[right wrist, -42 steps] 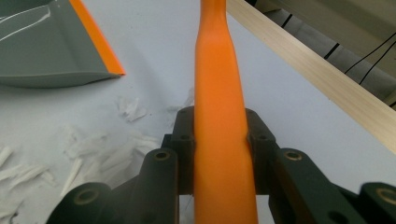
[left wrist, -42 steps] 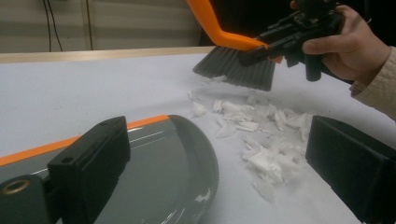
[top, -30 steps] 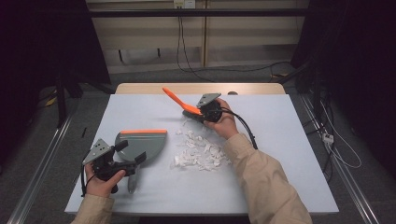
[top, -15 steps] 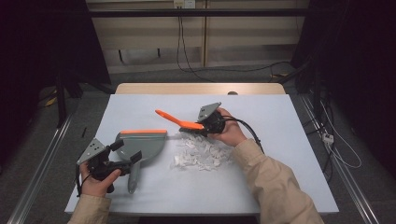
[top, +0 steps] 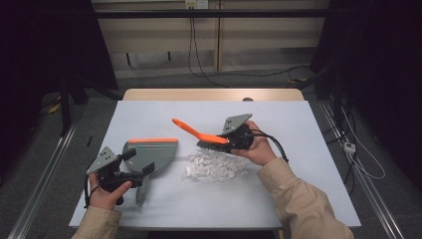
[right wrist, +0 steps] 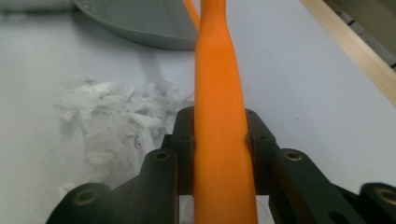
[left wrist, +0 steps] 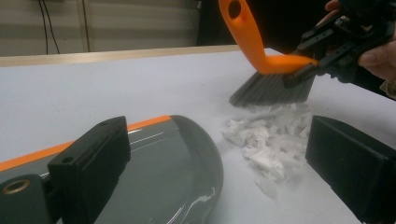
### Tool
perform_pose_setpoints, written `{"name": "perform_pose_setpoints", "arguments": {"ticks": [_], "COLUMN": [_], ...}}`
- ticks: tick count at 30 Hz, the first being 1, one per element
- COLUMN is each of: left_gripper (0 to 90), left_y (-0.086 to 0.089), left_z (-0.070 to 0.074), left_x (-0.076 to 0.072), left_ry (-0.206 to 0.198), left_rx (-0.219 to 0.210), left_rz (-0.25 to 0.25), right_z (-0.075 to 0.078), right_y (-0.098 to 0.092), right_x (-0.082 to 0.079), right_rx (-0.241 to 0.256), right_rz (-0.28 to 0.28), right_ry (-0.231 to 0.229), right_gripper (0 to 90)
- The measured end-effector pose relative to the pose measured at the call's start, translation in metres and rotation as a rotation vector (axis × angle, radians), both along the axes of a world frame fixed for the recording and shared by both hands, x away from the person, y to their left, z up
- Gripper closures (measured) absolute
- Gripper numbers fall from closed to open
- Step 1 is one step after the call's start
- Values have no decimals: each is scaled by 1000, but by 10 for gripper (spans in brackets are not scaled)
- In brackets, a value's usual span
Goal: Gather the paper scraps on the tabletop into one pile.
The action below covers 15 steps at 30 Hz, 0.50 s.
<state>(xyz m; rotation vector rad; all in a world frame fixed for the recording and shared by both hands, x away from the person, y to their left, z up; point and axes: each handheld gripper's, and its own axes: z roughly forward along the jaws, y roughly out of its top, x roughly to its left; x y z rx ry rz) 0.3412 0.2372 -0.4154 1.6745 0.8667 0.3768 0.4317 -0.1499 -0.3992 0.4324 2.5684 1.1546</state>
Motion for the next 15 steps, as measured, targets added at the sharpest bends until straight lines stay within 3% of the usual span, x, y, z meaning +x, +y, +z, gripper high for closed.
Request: {"name": "perform_pose_setpoints", "arguments": {"ticks": [7,11,15], "left_gripper": [61,61,61], "left_y": [-1,-3,-2], "left_z": [0,0,0], "left_x": [1,0,-1], "left_ry": [-2,1,-4], "left_rx": [6,-3,-2], "left_rz": [-18,-21,-22], "right_z": [12,15,16], "right_y": [-16,-17,-16], "right_x": [-3,-8,-18], "right_rx": [62,70,131], "right_rz": [-78,-112,-172], "right_ry": [1,19,60], "right_gripper": [718,718,718]}}
